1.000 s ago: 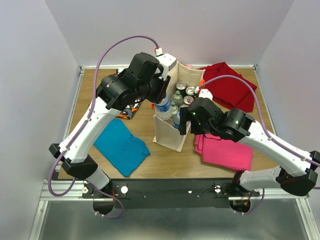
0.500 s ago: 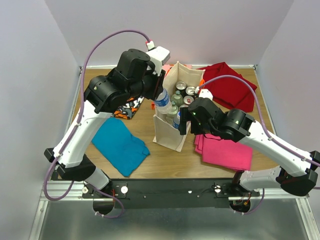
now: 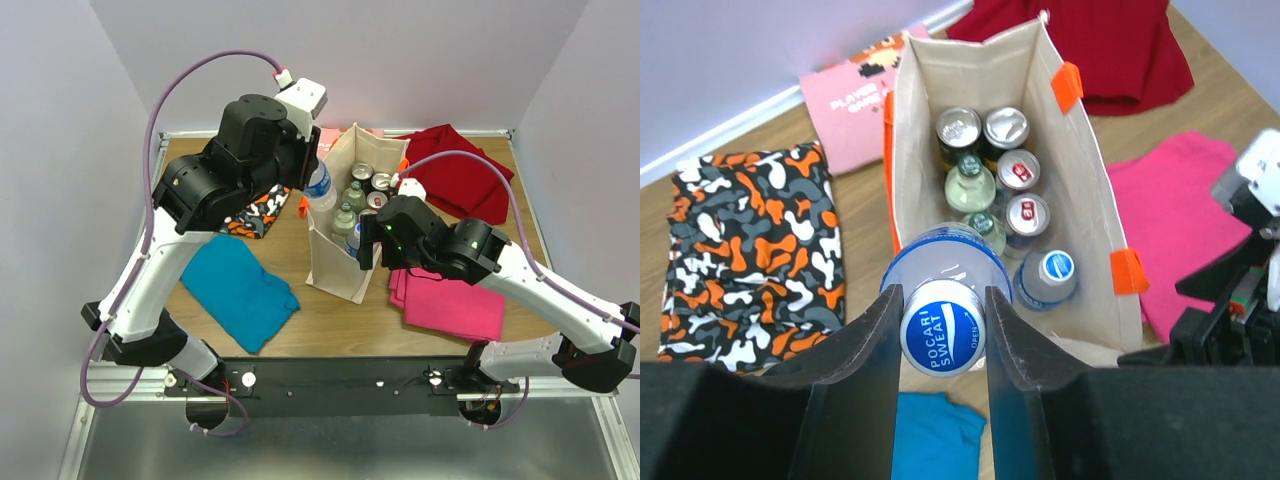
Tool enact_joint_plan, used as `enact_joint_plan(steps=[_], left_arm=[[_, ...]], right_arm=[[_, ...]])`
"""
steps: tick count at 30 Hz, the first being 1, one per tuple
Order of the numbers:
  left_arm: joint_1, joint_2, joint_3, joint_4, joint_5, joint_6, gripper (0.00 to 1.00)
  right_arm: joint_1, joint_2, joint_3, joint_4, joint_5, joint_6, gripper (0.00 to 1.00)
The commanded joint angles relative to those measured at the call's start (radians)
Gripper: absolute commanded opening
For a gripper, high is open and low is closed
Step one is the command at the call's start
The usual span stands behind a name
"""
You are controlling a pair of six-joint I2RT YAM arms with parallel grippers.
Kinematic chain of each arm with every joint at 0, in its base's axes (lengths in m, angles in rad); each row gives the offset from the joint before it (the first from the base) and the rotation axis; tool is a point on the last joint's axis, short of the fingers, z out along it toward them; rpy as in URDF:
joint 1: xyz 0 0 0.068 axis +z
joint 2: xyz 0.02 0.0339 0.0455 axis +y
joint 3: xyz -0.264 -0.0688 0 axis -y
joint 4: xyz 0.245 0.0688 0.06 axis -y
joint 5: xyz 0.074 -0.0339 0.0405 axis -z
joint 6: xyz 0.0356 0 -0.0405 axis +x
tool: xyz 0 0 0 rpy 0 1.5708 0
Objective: Take the beverage out of the canvas bag
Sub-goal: Take out the drink from the canvas bag.
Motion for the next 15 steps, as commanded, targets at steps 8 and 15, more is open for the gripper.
enact_joint_plan(steps=[8, 15], left_arm=[[0.0, -0.078, 0.06, 0.265, -0.242, 0.074, 0.0], [0.021, -0.075, 0.054, 0.312, -0.331, 0.115, 0.0]], right_arm=[[0.008, -0.023, -0.016, -0.033, 0.034, 0.012, 1.0], [0.008, -0.012, -0.007, -0.036, 0.024, 0.012, 1.0]])
